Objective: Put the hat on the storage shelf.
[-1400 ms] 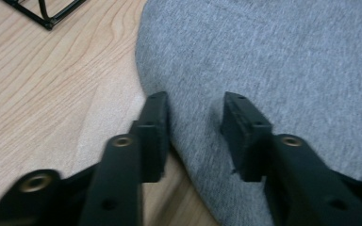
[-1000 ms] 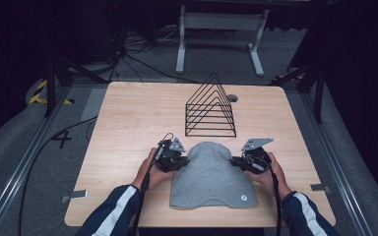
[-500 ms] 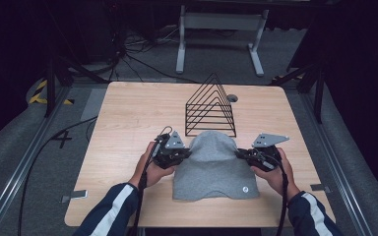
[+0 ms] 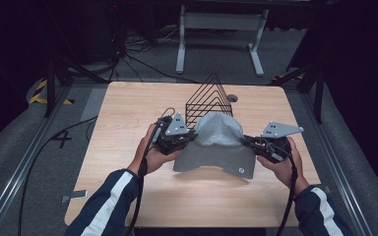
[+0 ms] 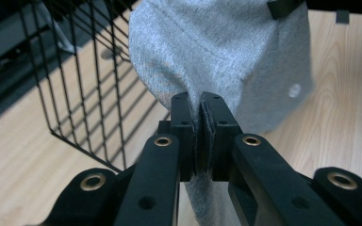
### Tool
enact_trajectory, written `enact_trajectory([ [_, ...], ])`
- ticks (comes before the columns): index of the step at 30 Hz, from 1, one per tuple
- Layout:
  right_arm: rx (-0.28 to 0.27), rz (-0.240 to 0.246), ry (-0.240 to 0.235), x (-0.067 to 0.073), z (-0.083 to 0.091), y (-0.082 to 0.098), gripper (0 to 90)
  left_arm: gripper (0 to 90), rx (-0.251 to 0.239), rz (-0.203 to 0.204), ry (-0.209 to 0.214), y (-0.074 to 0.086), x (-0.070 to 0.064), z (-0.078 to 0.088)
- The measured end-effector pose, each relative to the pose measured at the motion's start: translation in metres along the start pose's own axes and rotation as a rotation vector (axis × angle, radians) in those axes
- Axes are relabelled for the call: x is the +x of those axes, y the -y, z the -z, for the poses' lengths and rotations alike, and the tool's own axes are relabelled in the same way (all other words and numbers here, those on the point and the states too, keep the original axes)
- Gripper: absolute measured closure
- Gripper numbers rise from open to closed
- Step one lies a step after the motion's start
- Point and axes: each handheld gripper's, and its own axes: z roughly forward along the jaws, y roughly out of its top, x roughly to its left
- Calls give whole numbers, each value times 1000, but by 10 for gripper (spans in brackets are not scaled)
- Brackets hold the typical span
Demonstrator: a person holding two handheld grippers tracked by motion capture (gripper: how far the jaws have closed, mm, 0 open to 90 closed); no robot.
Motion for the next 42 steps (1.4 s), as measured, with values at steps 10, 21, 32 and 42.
enact_trajectory([
  [10,-87,31,36,-14,33,-47,853,844,-80,-52,-43,-50,12,26],
  [21,-127,44,92,-28,50,-89,852,845,-128,-60,-92,-92,33,38],
  [32,-164,39,148,-56,56,-134,852,845,-135,-73,-165,-133,62,37],
  [42,-170,27,173,-79,38,-158,852,845,-131,-28,-212,-144,90,29],
])
